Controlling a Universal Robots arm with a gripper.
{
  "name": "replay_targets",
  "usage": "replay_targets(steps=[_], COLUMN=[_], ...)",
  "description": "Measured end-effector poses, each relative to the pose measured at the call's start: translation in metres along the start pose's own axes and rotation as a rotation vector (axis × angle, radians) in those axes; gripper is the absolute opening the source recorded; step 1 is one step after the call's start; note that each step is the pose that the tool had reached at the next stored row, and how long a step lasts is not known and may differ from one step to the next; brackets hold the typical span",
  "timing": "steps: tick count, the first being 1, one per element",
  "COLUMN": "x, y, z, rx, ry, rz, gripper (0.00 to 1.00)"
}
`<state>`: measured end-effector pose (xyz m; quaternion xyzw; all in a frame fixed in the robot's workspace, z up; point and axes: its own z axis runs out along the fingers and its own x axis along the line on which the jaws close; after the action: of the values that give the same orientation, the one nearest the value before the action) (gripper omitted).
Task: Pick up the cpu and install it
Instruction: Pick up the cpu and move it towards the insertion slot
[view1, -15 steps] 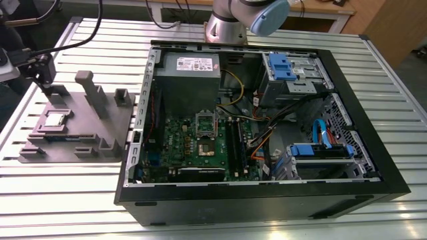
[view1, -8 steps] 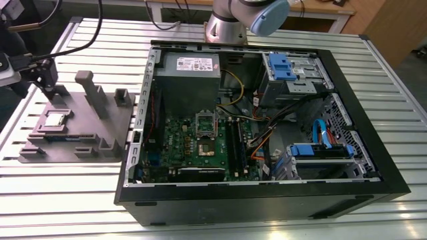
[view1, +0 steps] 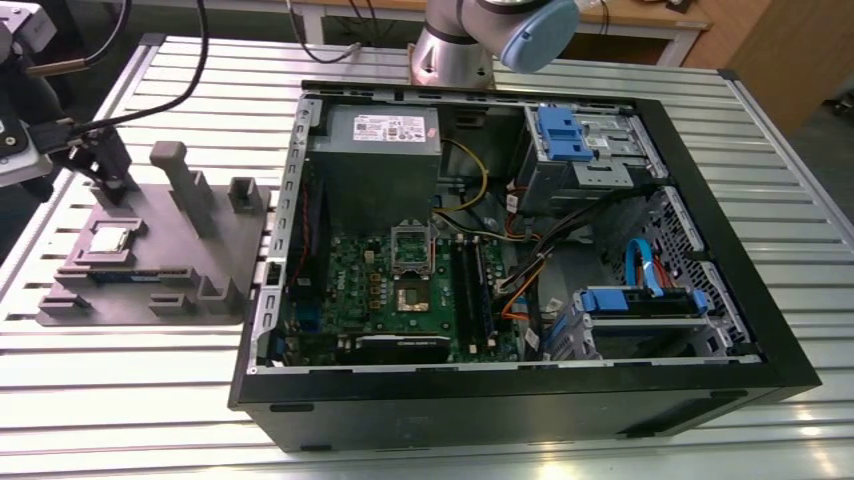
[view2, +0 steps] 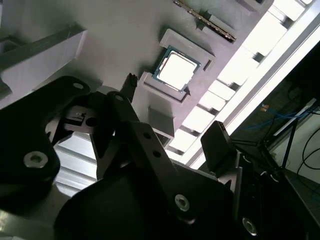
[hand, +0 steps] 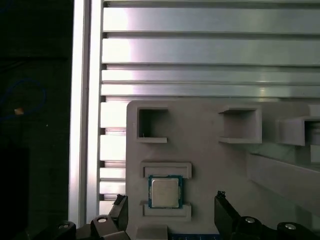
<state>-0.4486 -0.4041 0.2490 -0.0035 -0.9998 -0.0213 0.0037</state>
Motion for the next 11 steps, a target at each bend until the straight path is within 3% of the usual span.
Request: replay_targets(steps=[7,8,9,11], x=[0.0005,0.0021,0.0025,0.0036], y=[-0.006,-0.0085,-0.009,-0.0097], z=[0.0125,0.0212,0.023,0.0266], rx=[-0.0015,-0.0042,-0.0044,-0.0048], ry=[-0.0001,0.0005,0.0008,0.0012], rz=[-0.001,-0.011,-0.016,-0.028], gripper=[0.78,0.76,0.69,0.69])
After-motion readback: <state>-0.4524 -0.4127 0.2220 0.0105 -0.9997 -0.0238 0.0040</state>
